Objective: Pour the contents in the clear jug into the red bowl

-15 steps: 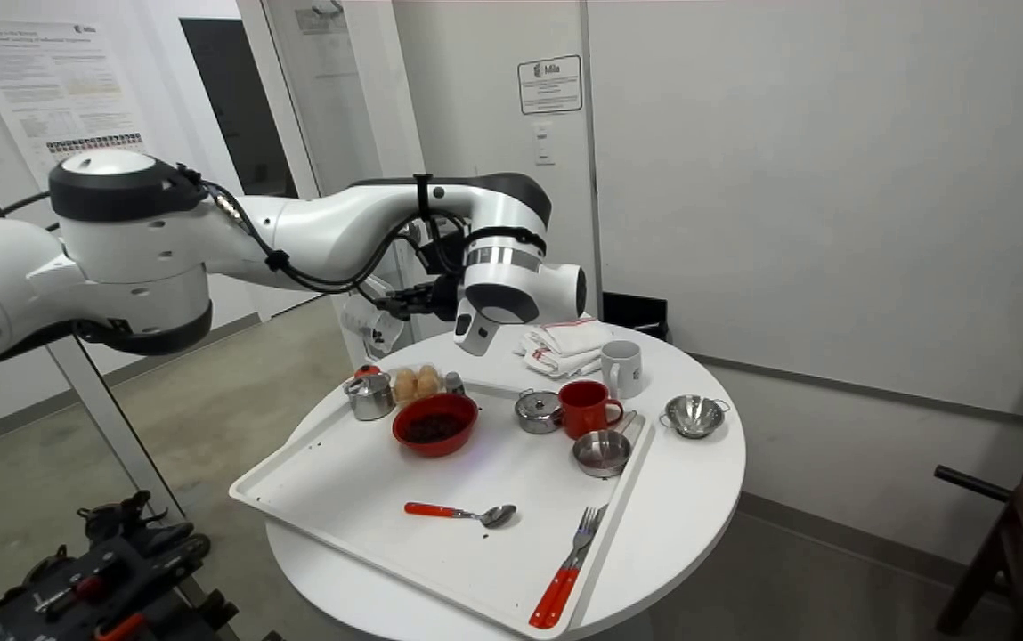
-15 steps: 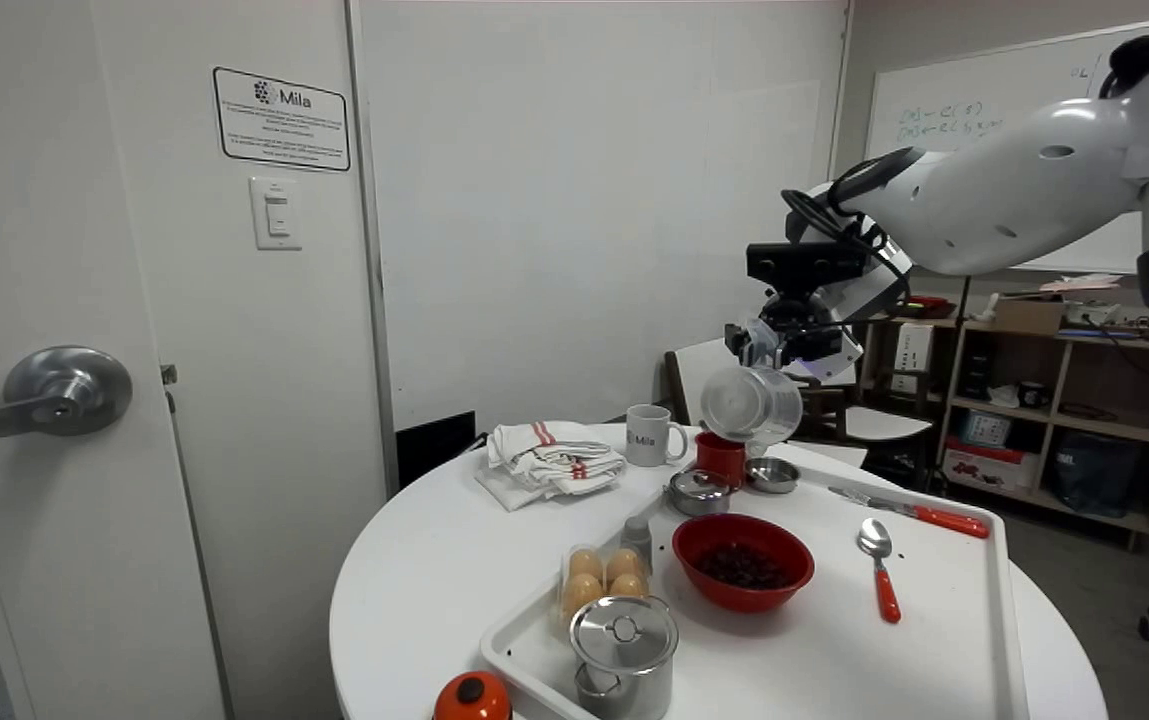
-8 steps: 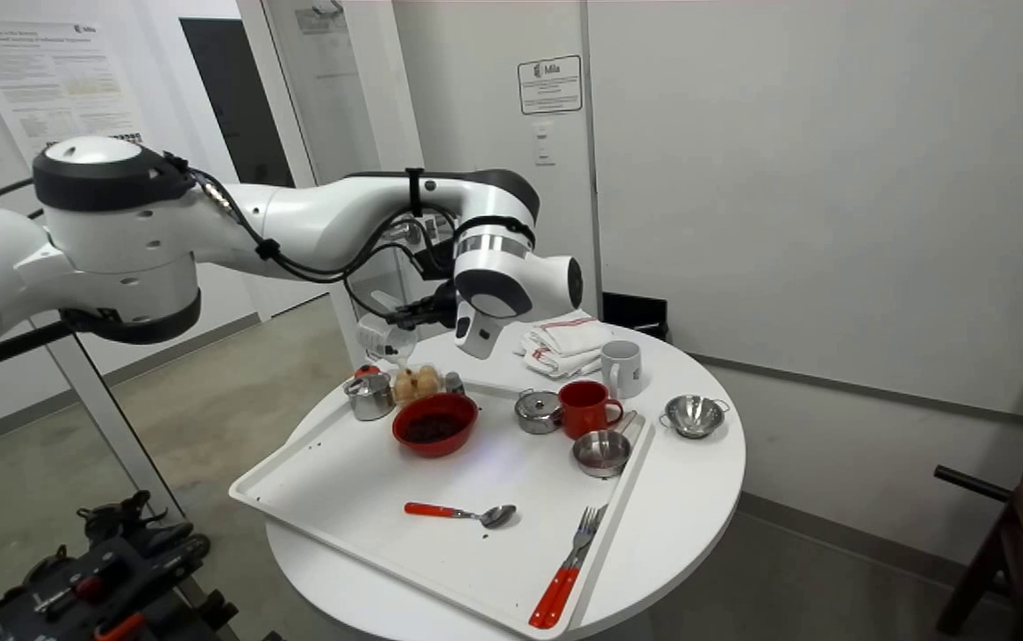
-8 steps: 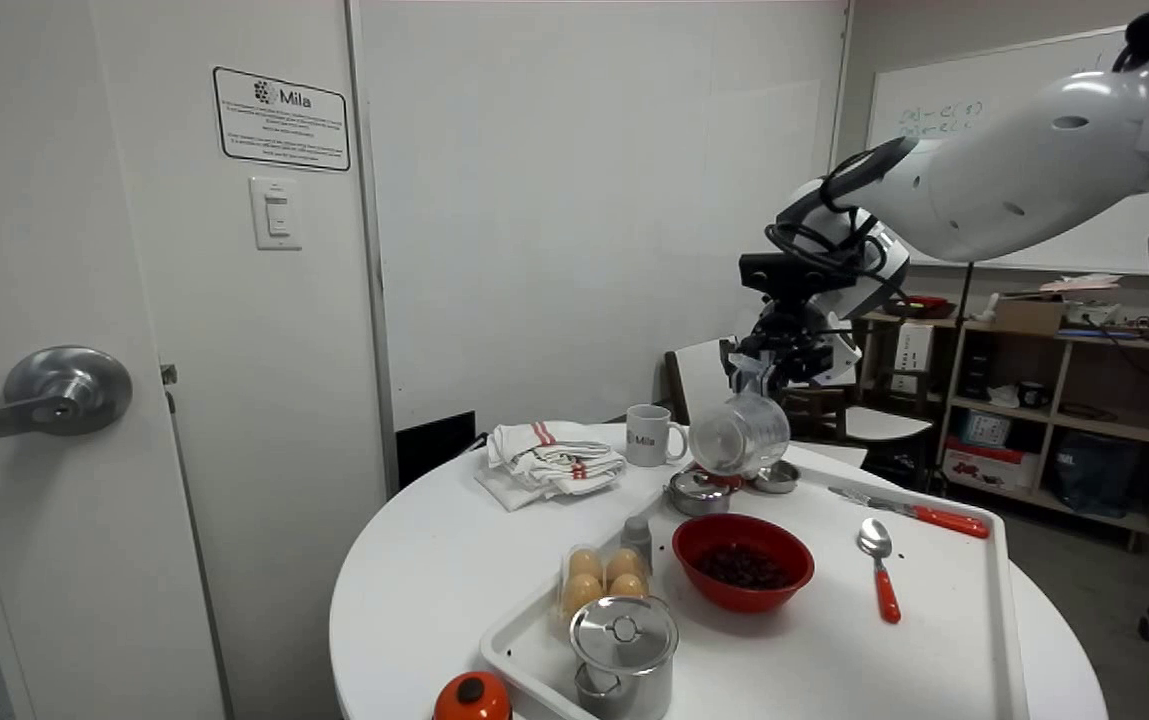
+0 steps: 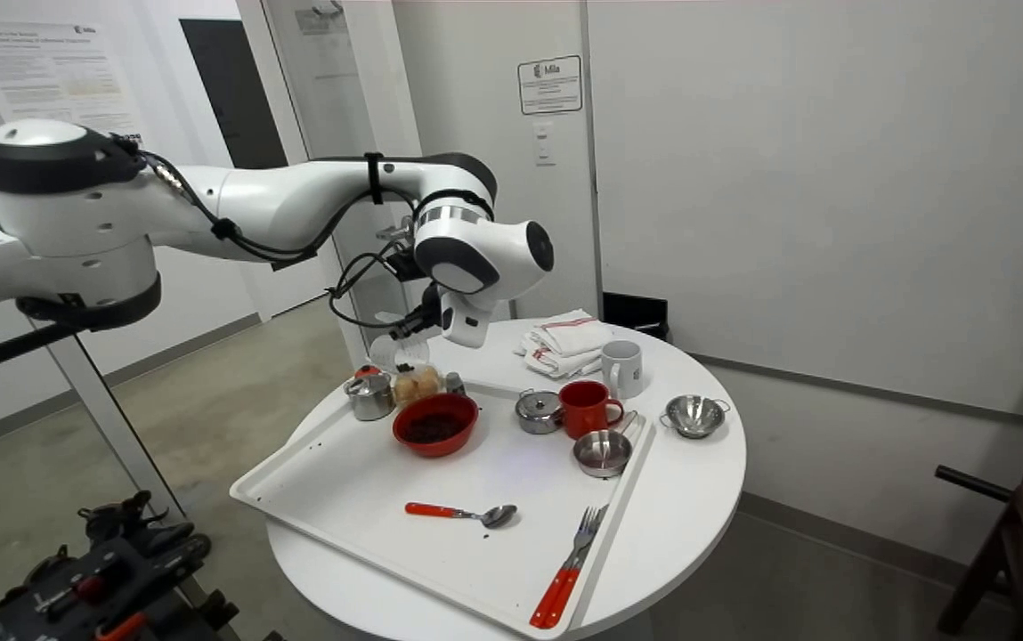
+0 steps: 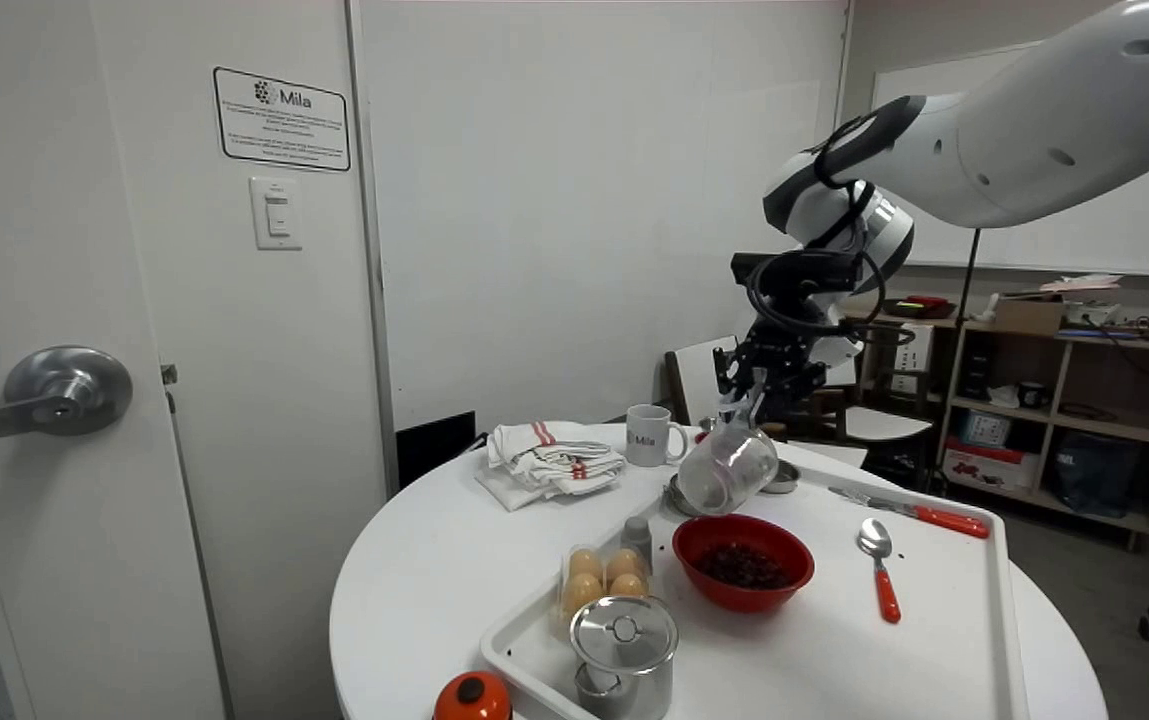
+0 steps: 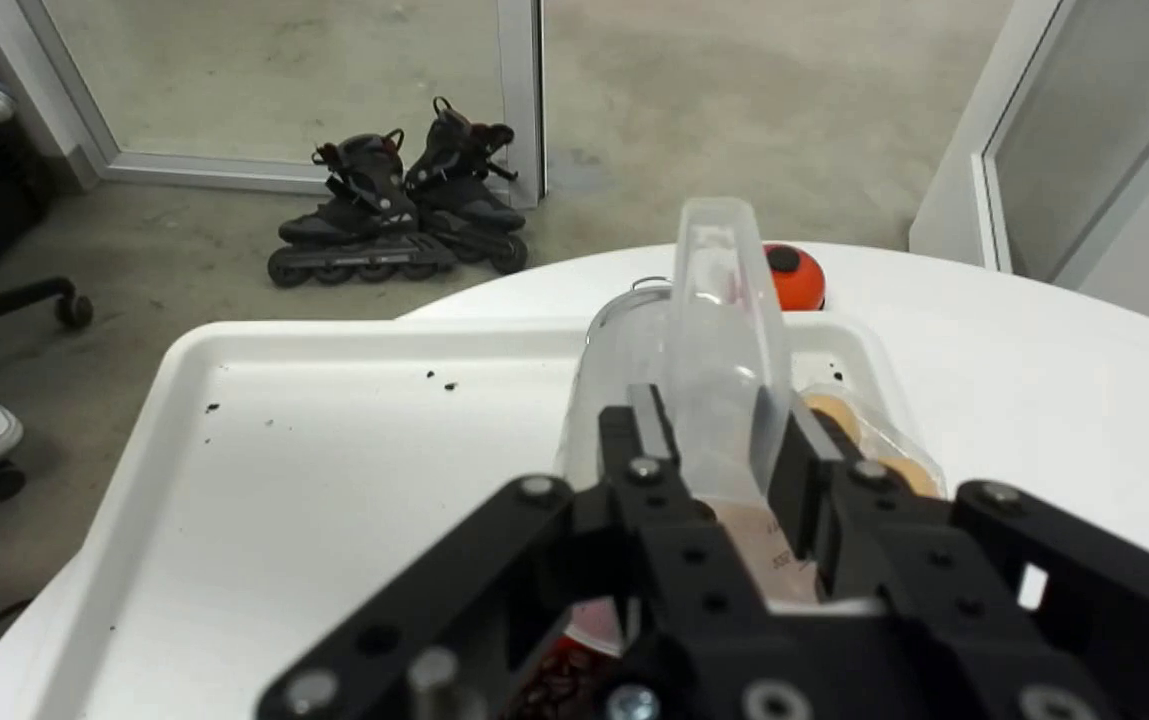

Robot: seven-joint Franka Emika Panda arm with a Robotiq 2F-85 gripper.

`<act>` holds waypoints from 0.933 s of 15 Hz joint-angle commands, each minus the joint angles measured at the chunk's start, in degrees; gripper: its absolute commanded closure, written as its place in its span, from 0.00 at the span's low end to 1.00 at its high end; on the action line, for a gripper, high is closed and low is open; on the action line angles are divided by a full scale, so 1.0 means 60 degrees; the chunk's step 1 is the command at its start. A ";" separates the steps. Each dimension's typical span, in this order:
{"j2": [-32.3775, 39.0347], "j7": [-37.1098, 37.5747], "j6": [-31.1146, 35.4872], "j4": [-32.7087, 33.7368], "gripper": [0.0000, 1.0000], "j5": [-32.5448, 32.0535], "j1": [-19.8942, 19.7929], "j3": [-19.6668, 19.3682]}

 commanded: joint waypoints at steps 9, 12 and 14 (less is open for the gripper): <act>0.0175 -0.0279 0.2054 -0.1704 0.93 -0.2918 0.1988 -0.1516; 0.0131 -0.0256 0.2546 -0.2183 0.93 -0.3451 0.2203 -0.1693; 0.0074 -0.0152 0.2908 -0.2442 0.93 -0.3726 0.2268 -0.1716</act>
